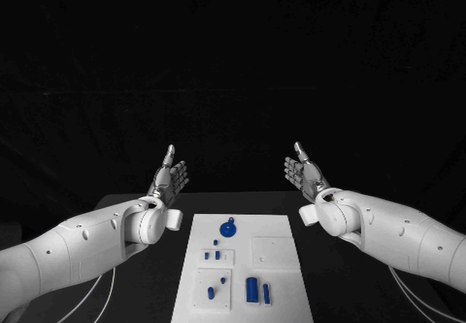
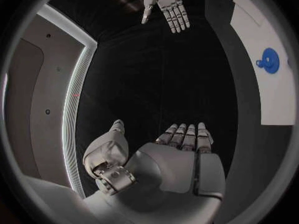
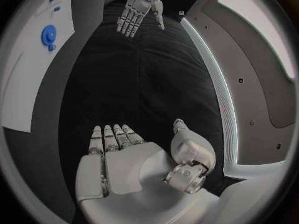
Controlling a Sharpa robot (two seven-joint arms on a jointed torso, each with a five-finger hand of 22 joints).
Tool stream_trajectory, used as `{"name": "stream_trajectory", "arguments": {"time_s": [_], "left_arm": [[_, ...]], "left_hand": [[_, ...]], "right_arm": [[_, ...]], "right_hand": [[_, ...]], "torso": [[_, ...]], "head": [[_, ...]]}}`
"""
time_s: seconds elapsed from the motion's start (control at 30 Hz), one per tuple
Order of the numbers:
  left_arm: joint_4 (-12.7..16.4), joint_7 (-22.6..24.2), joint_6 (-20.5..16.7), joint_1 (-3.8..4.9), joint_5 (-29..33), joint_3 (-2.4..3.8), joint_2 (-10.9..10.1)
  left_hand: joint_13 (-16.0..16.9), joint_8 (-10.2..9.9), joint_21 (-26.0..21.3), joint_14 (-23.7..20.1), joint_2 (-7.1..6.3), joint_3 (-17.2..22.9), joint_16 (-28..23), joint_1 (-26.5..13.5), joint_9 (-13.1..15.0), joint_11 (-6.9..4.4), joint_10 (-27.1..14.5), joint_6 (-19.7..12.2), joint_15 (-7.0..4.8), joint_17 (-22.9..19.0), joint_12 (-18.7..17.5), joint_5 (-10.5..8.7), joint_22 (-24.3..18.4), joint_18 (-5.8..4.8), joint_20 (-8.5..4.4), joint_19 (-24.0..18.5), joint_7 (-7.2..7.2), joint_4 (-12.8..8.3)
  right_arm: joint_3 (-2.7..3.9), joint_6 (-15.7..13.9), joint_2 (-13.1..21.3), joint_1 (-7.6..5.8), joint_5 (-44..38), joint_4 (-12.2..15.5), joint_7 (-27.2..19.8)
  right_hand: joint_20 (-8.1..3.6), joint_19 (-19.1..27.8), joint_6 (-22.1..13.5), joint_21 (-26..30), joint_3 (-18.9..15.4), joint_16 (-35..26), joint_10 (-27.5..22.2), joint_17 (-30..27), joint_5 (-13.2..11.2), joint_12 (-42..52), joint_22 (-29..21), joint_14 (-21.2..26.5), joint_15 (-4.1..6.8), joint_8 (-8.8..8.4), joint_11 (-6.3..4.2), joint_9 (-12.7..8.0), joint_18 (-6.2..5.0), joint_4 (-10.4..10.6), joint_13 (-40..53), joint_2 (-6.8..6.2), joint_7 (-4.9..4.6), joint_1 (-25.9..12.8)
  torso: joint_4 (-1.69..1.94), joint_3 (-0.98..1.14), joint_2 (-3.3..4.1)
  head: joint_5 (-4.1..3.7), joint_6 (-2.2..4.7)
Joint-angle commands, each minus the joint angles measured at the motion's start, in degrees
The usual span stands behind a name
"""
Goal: Assemble the parts on the task board
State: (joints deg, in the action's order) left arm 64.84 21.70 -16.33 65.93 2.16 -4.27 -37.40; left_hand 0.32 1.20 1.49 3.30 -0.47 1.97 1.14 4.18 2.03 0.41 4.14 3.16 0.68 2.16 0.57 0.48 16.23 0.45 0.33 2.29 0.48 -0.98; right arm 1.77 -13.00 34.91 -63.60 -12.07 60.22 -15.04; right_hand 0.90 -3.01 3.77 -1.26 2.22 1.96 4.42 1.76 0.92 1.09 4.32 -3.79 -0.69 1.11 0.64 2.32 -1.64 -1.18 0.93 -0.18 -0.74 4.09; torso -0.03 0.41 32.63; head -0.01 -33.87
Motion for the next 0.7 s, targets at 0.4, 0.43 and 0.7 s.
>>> {"name": "stream_trajectory", "arguments": {"time_s": [0.4,0.43,0.7], "left_arm": [[22.5,7.5,-25.4,-5.16,-2.0,3.80,-6.5],[23.2,7.6,-26.1,-5.32,-2.0,3.93,-6.7],[25.1,8.1,-27.8,-5.77,-2.2,4.27,-7.3]], "left_hand": [[-0.3,-1.2,-1.5,-3.3,0.47,-2.0,-1.1,-4.2,-2.0,-0.41,-4.1,-3.2,-0.68,-2.2,-0.6,-0.48,-16.2,-0.45,-0.33,-2.3,-0.48,1.0],[-0.3,-1.2,-1.5,-3.3,0.47,-2.0,-1.1,-4.2,-2.0,-0.41,-4.1,-3.2,-0.68,-2.2,-0.6,-0.48,-16.2,-0.45,-0.33,-2.3,-0.48,1.0],[-0.3,-1.2,-1.5,-3.3,0.47,-2.0,-1.1,-4.2,-2.0,-0.41,-4.1,-3.2,-0.68,-2.2,-0.6,-0.48,-16.2,-0.45,-0.33,-2.3,-0.48,1.0]], "right_arm": [[-1.47,-26.7,8.1,2.87,10.4,24.7,-12.8],[-1.53,-27.6,8.4,2.98,10.7,25.7,-13.2],[-1.77,-31.1,9.8,3.44,12.1,29.7,-14.8]], "right_hand": [[-0.90,3.0,-3.8,1.3,-2.2,-2.0,-4.4,-1.8,-0.9,-1.1,-4.3,3.8,0.69,-1.11,-0.64,-2.3,1.64,1.2,-0.9,0.18,0.74,-4.1],[-0.90,3.0,-3.8,1.3,-2.2,-2.0,-4.4,-1.8,-0.9,-1.1,-4.3,3.8,0.69,-1.11,-0.64,-2.3,1.64,1.2,-0.9,0.18,0.74,-4.1],[-0.90,3.0,-3.8,1.3,-2.2,-2.0,-4.4,-1.8,-0.9,-1.1,-4.3,3.8,0.69,-1.11,-0.64,-2.3,1.64,1.2,-0.9,0.18,0.74,-4.1]], "torso": [[0.03,-0.41,-1.45],[0.03,-0.41,-1.45],[0.03,-0.41,-1.45]], "head": [[0.01,-0.51],[0.01,-0.51],[0.01,-0.51]]}}
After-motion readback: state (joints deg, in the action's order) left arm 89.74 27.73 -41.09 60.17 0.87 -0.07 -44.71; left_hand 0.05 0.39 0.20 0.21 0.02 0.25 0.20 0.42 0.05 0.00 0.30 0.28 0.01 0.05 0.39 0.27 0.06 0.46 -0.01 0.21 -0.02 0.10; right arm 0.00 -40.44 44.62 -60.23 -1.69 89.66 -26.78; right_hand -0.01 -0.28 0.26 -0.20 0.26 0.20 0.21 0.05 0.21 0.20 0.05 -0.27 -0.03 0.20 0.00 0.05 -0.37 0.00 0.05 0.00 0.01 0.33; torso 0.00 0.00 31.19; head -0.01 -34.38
